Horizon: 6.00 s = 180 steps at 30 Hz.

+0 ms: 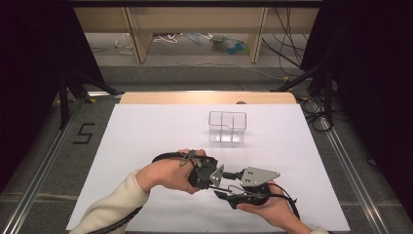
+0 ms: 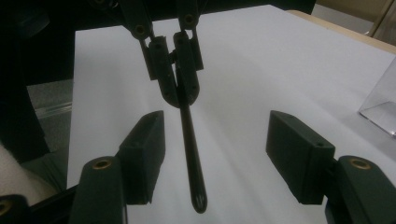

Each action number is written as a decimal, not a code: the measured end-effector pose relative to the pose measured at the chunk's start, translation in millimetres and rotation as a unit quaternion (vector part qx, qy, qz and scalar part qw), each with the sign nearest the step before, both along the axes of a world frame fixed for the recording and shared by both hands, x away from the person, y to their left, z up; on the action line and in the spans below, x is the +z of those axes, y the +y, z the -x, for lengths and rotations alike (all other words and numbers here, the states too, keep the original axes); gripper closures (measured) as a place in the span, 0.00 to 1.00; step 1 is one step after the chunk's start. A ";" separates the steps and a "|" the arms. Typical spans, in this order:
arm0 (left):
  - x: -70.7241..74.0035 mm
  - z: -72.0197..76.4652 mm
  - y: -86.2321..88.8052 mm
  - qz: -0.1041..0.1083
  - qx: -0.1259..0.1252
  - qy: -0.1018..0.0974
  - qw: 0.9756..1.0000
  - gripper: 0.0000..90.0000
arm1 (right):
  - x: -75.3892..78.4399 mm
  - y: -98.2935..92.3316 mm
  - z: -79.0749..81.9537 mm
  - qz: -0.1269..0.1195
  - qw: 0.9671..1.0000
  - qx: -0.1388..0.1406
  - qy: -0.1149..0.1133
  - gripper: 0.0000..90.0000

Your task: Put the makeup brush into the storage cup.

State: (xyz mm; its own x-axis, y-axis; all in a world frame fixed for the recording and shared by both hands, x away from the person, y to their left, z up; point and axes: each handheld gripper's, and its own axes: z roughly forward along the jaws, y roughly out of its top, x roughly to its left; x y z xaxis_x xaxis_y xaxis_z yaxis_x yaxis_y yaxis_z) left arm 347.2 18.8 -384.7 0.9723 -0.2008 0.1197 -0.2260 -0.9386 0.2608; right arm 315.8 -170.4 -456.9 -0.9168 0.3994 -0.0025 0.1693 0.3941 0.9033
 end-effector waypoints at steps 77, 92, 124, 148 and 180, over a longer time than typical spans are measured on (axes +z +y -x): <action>6.0 7.3 8.8 0.096 0.002 -0.071 0.993 0.28 | -1.9 -2.7 4.5 0.014 0.999 0.018 -0.024 0.95; 3.2 2.7 49.8 0.141 0.049 -0.095 0.984 0.20 | 0.4 -7.4 2.7 0.017 0.999 0.011 -0.027 0.95; -8.7 -9.3 88.6 0.260 0.137 -0.072 0.953 0.19 | 7.1 -18.6 -1.4 -0.007 0.999 -0.018 -0.039 0.95; -27.1 -13.9 95.8 0.328 0.208 -0.022 0.921 0.19 | 12.5 -25.9 -4.2 -0.052 0.996 -0.055 -0.053 0.95; -40.5 -19.8 88.2 0.393 0.293 0.062 0.869 0.22 | 19.6 -26.0 -8.8 -0.107 0.988 -0.085 -0.066 0.95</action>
